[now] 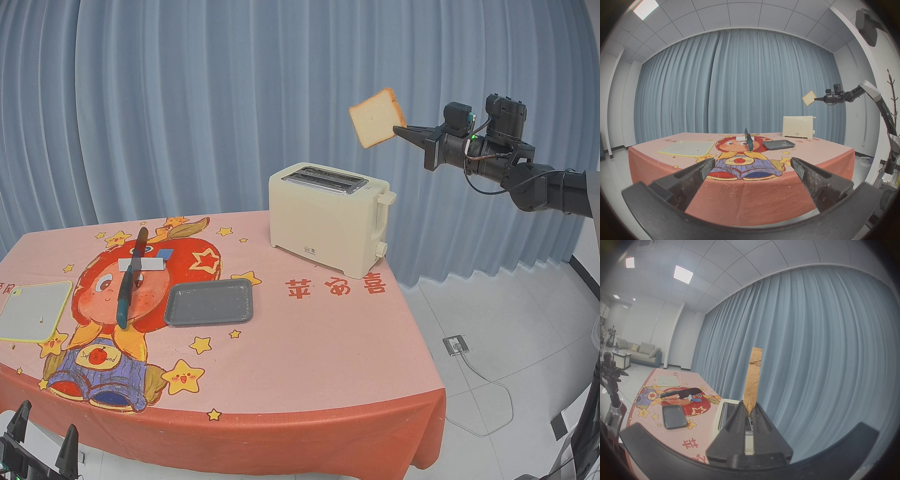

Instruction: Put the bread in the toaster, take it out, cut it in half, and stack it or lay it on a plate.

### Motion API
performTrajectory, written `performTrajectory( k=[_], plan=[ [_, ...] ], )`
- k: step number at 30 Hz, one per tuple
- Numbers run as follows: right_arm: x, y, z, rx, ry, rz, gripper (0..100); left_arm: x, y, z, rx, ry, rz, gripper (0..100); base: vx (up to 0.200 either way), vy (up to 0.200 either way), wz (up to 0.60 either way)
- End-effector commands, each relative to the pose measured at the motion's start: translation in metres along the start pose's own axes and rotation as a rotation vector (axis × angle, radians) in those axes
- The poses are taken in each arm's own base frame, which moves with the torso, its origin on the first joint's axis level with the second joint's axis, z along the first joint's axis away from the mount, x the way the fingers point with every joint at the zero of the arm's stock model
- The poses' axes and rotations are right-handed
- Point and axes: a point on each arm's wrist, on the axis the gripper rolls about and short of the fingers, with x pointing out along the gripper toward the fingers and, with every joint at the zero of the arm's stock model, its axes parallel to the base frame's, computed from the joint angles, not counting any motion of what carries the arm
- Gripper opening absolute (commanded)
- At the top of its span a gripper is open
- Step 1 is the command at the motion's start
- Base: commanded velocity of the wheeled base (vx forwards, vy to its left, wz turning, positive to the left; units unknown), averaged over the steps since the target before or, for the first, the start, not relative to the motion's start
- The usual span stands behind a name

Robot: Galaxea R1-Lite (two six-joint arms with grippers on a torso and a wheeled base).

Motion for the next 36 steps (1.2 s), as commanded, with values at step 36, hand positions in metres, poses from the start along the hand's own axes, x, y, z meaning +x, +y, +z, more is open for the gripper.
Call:
performTrajectory(
  k=[36],
  plan=[
    [0.048, 0.017, -0.055, 0.048, 0.073, 0.076, 0, 0.001, 0.0, -0.005, 0.0, 0.018, 0.001, 100, 0.0, 0.0, 0.0]
  ],
)
